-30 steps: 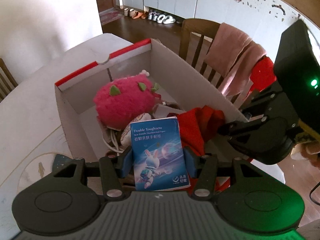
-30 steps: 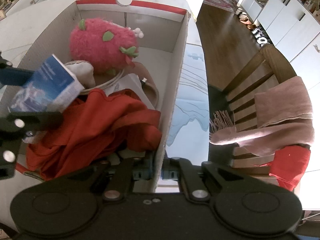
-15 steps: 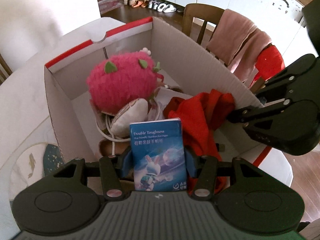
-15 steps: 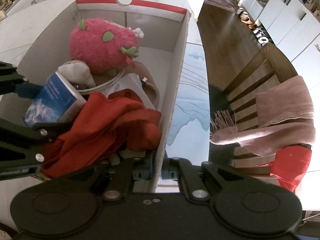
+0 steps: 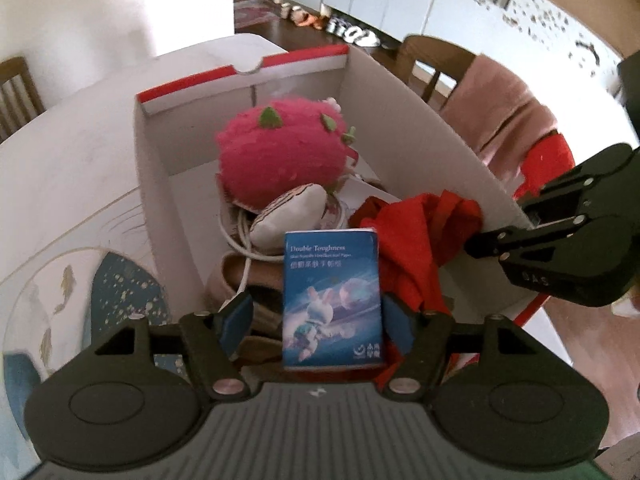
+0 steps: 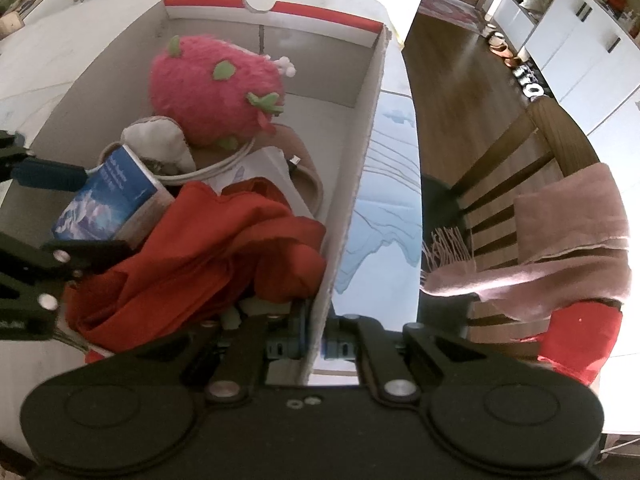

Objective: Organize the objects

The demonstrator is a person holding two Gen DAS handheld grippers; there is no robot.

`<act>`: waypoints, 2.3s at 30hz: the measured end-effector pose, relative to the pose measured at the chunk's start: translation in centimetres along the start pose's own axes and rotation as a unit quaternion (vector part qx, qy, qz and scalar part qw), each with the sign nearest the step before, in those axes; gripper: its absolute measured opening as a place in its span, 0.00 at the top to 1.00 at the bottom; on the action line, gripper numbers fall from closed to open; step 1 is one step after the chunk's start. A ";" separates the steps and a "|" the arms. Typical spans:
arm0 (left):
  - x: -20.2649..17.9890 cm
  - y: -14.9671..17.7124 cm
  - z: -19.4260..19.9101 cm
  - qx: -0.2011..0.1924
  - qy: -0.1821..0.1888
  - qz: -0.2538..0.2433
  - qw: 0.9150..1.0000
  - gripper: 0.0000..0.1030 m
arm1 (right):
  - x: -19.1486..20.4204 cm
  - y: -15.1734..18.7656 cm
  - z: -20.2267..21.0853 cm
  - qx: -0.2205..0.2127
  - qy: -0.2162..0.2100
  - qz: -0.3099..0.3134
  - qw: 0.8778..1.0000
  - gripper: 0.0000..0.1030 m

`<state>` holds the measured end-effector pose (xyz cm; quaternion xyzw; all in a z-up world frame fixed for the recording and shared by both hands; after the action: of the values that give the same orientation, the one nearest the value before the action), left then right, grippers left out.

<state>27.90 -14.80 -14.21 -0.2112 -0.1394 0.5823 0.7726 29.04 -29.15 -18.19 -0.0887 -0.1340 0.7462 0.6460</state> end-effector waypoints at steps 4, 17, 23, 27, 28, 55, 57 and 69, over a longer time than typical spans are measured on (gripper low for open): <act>0.5 0.4 1.5 -0.021 -0.004 0.020 1.000 0.30 | -0.2 0.1 0.0 -0.001 -0.001 0.009 1.000 0.95; 2.2 1.8 7.4 -0.081 -0.013 0.080 0.993 0.27 | -0.2 0.0 0.3 -0.003 -0.008 0.022 1.000 0.94; 2.9 2.1 9.6 -0.102 -0.013 0.068 0.992 0.27 | -0.3 0.2 1.3 -0.011 -0.001 0.011 1.000 0.94; 3.3 2.4 10.6 -0.107 -0.004 0.055 0.993 0.27 | -0.1 0.5 3.0 -0.022 0.005 -0.005 1.000 0.95; 3.3 2.5 10.8 -0.108 -0.002 0.052 0.993 0.27 | -0.1 0.5 3.4 -0.025 0.008 -0.007 1.000 0.95; 4.4 5.6 15.7 -0.171 0.000 0.034 0.985 0.00 | 6.6 5.8 16.0 -0.214 -0.035 -0.097 0.971 0.78; 4.6 6.0 16.1 -0.175 -0.005 0.035 0.984 0.00 | 6.9 6.2 16.5 -0.225 -0.038 -0.102 0.968 0.74; 5.3 7.7 17.6 -0.185 0.004 0.033 0.982 0.00 | 9.0 8.1 18.6 -0.286 -0.046 -0.113 0.950 0.42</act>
<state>14.83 -5.05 -2.83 -0.3576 -0.2347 0.5708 0.7009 14.36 -22.86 -2.79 -0.2196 -0.3803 0.6019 0.6670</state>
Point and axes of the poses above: each gripper's, at about its wrist camera, not at the fingertips, and z roughly against the way its jaws point, x to its left, y to its underside, the point moved 6 cm from there along -z, roughly the way its jaws point, and after that the axes turned 5 degrees about -y, right-handed, at the moved point
